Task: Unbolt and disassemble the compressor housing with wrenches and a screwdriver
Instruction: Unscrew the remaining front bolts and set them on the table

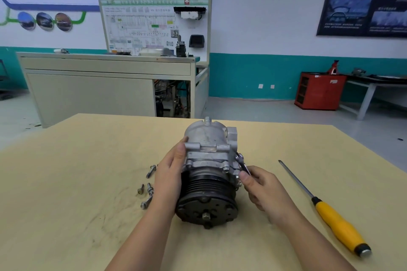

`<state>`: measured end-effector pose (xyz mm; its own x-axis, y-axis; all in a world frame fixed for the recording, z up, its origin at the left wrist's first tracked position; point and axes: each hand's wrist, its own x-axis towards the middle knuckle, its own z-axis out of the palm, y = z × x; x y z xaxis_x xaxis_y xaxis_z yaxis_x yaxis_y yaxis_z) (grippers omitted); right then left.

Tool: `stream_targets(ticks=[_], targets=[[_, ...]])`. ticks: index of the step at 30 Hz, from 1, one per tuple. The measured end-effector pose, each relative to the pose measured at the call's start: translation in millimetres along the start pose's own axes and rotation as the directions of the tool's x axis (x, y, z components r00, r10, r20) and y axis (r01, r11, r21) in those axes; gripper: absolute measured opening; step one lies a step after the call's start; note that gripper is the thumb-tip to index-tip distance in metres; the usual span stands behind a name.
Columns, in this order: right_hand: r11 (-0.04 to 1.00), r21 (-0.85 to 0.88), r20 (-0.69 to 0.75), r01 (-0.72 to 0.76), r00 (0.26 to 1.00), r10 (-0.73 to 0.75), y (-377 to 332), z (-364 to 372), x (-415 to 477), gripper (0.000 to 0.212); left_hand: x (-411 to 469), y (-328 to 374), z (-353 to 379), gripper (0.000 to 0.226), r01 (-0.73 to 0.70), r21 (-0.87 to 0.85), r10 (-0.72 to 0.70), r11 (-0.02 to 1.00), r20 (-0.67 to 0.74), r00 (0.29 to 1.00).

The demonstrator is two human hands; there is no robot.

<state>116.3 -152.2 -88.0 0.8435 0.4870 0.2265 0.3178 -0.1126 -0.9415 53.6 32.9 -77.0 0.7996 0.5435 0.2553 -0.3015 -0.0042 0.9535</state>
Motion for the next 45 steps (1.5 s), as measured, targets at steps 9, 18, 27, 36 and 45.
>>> stream_targets(ticks=[9,18,27,36,45], targets=[[0.993,-0.086,-0.184,0.084,0.978,-0.098,5.4,-5.6,0.5,0.032,0.7,-3.2,22.8,0.055,0.072,-0.106,-0.071,0.992,0.018,0.997],[0.992,0.11,-0.205,-0.066,0.975,0.088,9.4,-24.7,7.0,0.014,18.5,-6.8,46.5,0.053,0.076,-0.101,-0.064,0.992,0.121,0.991],[0.669,0.714,-0.13,-0.207,0.899,0.418,5.3,-37.9,10.4,0.037,-1.1,-10.0,30.3,0.022,-0.003,0.127,0.016,0.992,-0.101,0.995],[0.564,0.814,-0.093,-0.135,0.93,0.356,1.6,-42.3,-1.6,0.033,-50.9,-18.2,36.4,0.017,-0.37,0.439,0.478,0.819,-0.164,0.863],[0.507,0.837,0.049,-0.207,0.951,0.307,-7.5,-31.5,-44.5,0.032,-83.0,-17.8,65.9,0.018,-0.847,0.438,0.717,0.301,0.482,0.504]])
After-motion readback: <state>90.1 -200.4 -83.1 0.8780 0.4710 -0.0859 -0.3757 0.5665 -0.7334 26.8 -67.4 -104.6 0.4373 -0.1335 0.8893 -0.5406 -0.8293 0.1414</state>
